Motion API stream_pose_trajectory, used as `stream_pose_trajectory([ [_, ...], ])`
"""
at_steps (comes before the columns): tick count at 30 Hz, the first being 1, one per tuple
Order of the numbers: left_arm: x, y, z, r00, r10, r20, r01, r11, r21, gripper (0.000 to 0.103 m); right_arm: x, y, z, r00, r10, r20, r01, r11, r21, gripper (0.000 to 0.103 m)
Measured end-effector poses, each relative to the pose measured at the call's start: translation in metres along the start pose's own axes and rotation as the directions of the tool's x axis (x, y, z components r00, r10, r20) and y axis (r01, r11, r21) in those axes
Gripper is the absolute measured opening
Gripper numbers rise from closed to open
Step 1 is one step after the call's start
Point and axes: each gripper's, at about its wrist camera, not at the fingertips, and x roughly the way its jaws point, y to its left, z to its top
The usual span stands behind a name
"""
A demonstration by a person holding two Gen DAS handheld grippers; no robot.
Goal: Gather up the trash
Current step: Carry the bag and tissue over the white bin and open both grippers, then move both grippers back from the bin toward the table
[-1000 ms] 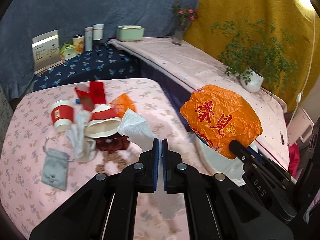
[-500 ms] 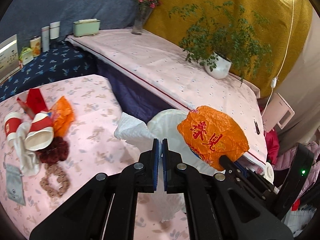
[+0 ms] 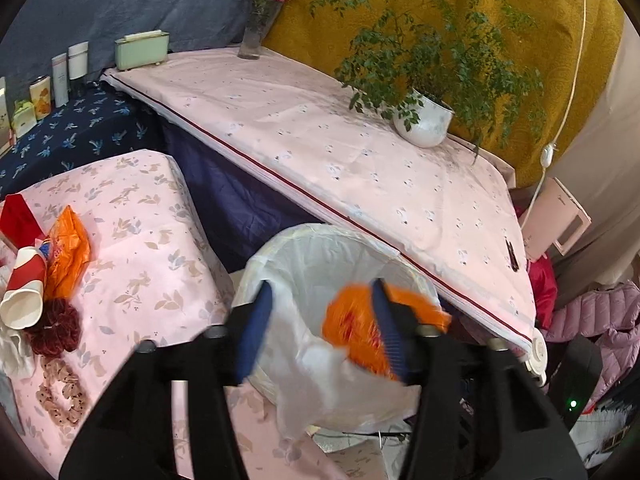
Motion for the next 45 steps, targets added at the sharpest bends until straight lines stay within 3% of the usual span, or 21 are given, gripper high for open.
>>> stream_pose_trajectory([
  [2, 0.0, 0.0, 0.0, 1.0, 0.021, 0.003, -0.021, 1.0, 0.011, 0.058, 0.001, 0.001, 0.001, 1.0, -0.005, 0.004, 0.005, 1.0, 0.001, 0.039],
  [11, -0.007, 0.026, -0.008, 0.995, 0.103, -0.004, -0.103, 0.994, -0.019, 0.065, -0.009, 0.017, 0.002, 1.0, 0.005, 0.03, -0.005, 1.0, -0.009, 0.057],
  [20, -0.042, 0.068, -0.021, 0.981, 0.19, 0.028, -0.186, 0.978, -0.099, 0.07, -0.025, 0.053, -0.002, 0.998, 0.044, 0.046, -0.041, 0.997, -0.073, 0.06],
  [30, -0.082, 0.126, -0.04, 0.96, 0.277, 0.041, -0.262, 0.941, -0.215, 0.071, -0.038, 0.105, -0.013, 0.993, 0.11, 0.039, -0.103, 0.982, -0.16, 0.061],
  [39, -0.115, 0.18, -0.064, 0.929, 0.369, 0.028, -0.344, 0.889, -0.302, 0.076, -0.045, 0.152, -0.028, 0.987, 0.157, 0.021, -0.148, 0.962, -0.229, 0.061],
  [45, -0.136, 0.217, -0.083, 0.904, 0.427, 0.007, -0.396, 0.845, -0.359, 0.087, -0.044, 0.18, -0.041, 0.982, 0.191, -0.01, -0.187, 0.945, -0.268, 0.061],
])
